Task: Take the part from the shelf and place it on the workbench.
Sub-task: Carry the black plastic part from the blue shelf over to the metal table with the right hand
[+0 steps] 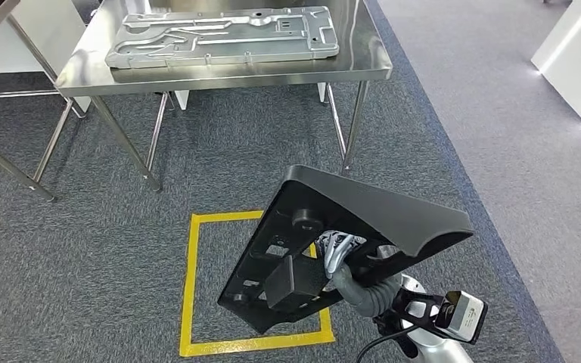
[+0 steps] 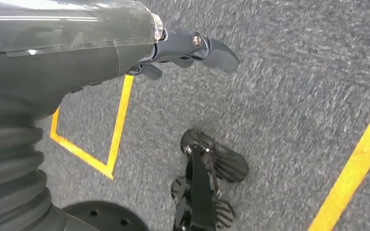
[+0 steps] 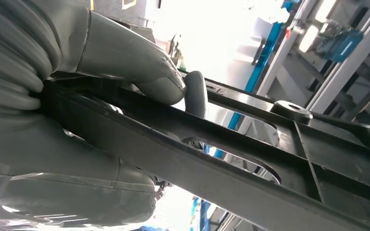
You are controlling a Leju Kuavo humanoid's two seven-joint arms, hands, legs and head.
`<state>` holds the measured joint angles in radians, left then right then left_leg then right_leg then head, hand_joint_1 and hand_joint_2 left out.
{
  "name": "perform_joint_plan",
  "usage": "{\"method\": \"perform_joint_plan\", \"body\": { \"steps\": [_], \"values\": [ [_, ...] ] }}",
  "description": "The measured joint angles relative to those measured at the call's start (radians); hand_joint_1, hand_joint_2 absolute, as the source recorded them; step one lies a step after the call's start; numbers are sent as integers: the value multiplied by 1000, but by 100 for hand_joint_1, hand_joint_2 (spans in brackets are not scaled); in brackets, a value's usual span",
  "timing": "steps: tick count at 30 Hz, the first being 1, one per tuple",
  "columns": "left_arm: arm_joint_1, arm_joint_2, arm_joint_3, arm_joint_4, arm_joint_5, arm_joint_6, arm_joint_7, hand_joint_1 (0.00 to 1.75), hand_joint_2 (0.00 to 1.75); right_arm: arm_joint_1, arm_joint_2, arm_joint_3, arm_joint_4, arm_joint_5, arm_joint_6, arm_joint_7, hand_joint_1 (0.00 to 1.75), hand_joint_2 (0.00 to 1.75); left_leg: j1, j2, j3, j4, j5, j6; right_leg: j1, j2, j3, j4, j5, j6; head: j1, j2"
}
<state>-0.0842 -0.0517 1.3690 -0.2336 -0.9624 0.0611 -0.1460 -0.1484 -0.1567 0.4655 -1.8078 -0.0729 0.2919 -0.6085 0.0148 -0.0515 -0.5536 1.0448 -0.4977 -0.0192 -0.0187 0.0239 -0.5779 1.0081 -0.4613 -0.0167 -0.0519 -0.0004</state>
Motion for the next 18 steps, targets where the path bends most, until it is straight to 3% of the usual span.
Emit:
{"method": "perform_joint_plan", "body": {
  "steps": [3, 4, 5, 6, 7, 8, 9, 11, 13, 14, 16, 18],
  "values": [
    [-4, -1, 0, 0, -1, -2, -1, 0, 175, 1, 0, 0, 0, 1, 0, 0, 175, 175, 1, 37, -99, 181, -79, -6, 9, -31, 17, -2, -12, -16, 0, 0],
    [-4, -1, 0, 0, -1, -2, -1, 0, 175, 2, 0, 0, 0, 1, 0, 0, 175, 175, 1, 40, -133, 233, -96, -7, 13, -40, 20, -2, -16, -19, 0, 0],
    [-2, -1, 0, 0, -1, -3, -1, 0, 175, 3, 0, 0, 0, 2, 0, 0, 175, 175, 1, 42, -152, 252, -93, -6, 17, -48, 25, -2, -21, -20, 0, 0],
    [0, -1, 0, 0, -1, -3, -1, 0, 175, 3, 0, 0, 0, 2, 0, 0, 175, 175, 0, 44, -149, 230, -69, -3, 20, -56, 31, -1, -26, -20, 0, 0],
    [2, -1, 0, 0, -1, -3, -1, 0, 175, 3, 0, 0, 0, 2, 0, 0, 175, 175, -1, 50, -128, 173, -29, 3, 23, -65, 38, -1, -31, -20, 0, 0],
    [3, -1, 0, 0, -1, -3, -1, 0, 175, 3, 0, 0, 0, 2, 0, 0, 175, 175, -6, 68, -96, 99, 11, 11, 25, -74, 47, -2, -38, -19, 0, 0],
    [1, -1, 0, 0, -1, -3, -1, 0, 175, 3, 0, 0, 0, 2, 0, 0, 175, 175, -13, 89, -71, 36, 32, 18, 27, -83, 54, -2, -43, -17, 0, 0],
    [-2, -1, 0, 0, -1, -3, -1, 0, 175, 3, 0, 0, 0, 2, 0, 0, 175, 175, -26, 120, -48, -23, 44, 31, 30, -102, 62, -3, -53, -8, 0, 0],
    [-1, 0, 0, 0, -1, -4, -1, 0, 175, 2, 0, 0, 0, 2, 0, 0, 175, 175, -27, 108, -44, -29, 49, 39, 32, -121, 69, -6, -61, 3, 0, 0],
    [1, 0, 0, 0, -1, -4, -1, 0, 175, 2, 0, 0, -1, 2, 0, -1, 175, 175, -24, 99, -38, -37, 56, 43, 32, -118, 73, -3, -67, 8, 0, 0],
    [1, 0, 0, 0, -3, -5, -1, 0, 175, 2, 0, 0, -4, -4, 1, -2, 175, 175, -16, 84, -23, -54, 61, 51, 28, -79, 50, 55, -101, 17, 0, 0],
    [-3, -1, -1, 0, -6, -7, -2, 0, 175, 7, 0, -2, -6, -18, 5, -4, 175, 175, -13, 69, -16, -59, 58, 54, 19, -34, -27, 189, -153, 24, 0, 0]
  ]
}}
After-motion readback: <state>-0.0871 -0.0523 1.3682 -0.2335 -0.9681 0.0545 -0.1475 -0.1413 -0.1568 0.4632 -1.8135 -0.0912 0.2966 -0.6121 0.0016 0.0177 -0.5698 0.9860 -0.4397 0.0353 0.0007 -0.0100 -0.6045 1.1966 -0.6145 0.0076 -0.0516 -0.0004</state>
